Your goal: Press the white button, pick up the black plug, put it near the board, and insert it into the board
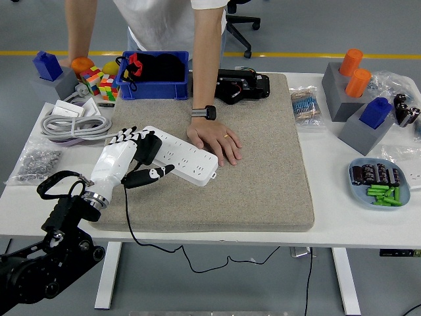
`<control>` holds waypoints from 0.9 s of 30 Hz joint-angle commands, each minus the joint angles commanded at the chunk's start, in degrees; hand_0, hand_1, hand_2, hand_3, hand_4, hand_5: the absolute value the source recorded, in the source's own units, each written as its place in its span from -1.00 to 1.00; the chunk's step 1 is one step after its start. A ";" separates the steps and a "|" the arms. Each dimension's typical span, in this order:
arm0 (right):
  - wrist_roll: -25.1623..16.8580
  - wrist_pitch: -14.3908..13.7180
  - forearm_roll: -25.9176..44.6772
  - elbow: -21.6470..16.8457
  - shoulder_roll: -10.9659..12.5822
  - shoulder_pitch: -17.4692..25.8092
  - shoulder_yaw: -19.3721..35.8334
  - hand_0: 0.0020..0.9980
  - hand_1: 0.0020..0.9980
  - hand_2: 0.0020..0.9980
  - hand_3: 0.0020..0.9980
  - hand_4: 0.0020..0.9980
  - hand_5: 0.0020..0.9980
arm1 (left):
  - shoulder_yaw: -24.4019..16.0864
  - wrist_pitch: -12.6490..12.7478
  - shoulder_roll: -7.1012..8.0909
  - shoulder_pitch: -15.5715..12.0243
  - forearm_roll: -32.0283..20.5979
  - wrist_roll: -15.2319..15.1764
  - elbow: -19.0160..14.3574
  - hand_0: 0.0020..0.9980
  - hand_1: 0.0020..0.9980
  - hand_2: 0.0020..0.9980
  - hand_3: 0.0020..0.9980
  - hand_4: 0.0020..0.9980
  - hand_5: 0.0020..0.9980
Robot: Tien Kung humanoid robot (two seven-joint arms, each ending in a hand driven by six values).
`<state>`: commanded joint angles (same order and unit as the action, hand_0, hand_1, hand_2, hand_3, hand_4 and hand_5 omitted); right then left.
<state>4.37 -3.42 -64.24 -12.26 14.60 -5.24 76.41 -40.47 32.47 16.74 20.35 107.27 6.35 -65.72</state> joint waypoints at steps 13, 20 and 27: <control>-0.13 -0.07 0.15 0.02 0.00 -0.06 0.01 0.23 0.16 0.15 0.16 0.29 -0.26 | 1.07 -1.48 -0.22 0.76 1.30 1.35 0.94 1.00 1.00 0.81 0.74 0.96 0.65; -0.18 -0.09 0.22 -0.02 -0.04 -0.06 -0.08 0.23 0.16 0.15 0.16 0.29 -0.26 | 2.02 -1.82 -0.77 1.60 1.03 1.61 1.67 1.00 0.99 0.80 0.72 0.90 0.60; -0.21 -0.11 0.35 -0.01 -0.02 -0.08 -0.28 0.23 0.16 0.15 0.15 0.28 -0.26 | 2.88 -2.24 -1.50 2.70 0.53 1.89 2.92 1.00 0.99 0.79 0.71 0.88 0.60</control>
<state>4.16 -3.53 -63.89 -12.27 14.58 -5.33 76.13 -37.59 30.22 15.24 23.05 107.80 8.24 -62.80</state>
